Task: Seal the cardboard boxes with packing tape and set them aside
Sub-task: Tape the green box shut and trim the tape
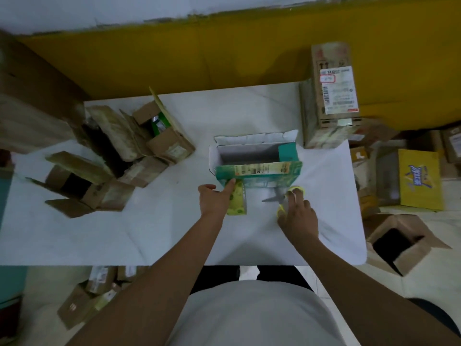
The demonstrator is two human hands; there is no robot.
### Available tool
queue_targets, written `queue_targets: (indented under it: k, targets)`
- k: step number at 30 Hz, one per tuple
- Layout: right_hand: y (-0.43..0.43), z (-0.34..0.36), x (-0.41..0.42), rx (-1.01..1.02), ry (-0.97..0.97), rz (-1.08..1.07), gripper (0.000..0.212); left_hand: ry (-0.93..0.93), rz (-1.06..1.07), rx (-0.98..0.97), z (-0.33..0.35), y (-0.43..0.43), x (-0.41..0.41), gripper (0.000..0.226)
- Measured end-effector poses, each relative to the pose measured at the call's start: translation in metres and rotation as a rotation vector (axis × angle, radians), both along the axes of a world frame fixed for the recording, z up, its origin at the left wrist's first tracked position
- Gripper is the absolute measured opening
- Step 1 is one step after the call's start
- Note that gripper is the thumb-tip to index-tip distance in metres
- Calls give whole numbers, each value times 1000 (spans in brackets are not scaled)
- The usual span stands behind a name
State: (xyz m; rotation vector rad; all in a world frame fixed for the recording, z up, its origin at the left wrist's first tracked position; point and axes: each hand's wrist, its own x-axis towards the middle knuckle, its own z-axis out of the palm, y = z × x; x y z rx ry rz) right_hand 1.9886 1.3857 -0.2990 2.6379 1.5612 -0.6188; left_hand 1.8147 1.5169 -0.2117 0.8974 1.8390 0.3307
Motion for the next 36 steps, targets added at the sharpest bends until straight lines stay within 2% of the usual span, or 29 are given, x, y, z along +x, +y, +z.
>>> queue_targets:
  k: [6,11,13,15,18,21,24,26,27,29,32,36]
  targets:
    - [9,-4,2,-80,166,-90,46,-75,-20,-61,-10,4,-6,57]
    - [7,0,-7,-187,47,-343,46,-177,-69,-127,-10,6,-7,32]
    - [4,5,-10,-264,-22,-347,40,-222,-60,-156,-7,8,-8,29]
    - [-3,17,-10,-291,5,-340,38,-276,-52,-185,-3,9,-8,28]
    - [-23,50,-11,-225,181,-360,42,-346,-58,-222,2,10,-10,39]
    - [-21,105,-23,19,373,-336,35,-412,-56,-224,9,12,-12,43]
    - [35,142,-43,329,449,-193,29,-432,-114,-225,11,13,-13,38]
    - [87,145,-54,488,263,11,35,-450,-130,-233,15,13,-10,23]
    - [111,142,-58,504,153,106,40,-464,-113,-247,16,14,-8,18]
    - [143,128,-58,348,118,260,44,-488,-58,-283,17,14,-5,16]
    - [154,112,-55,65,302,329,40,-505,-60,-330,10,12,-7,15]
    - [160,105,-49,82,324,409,25,-531,-98,-340,3,7,-11,15]
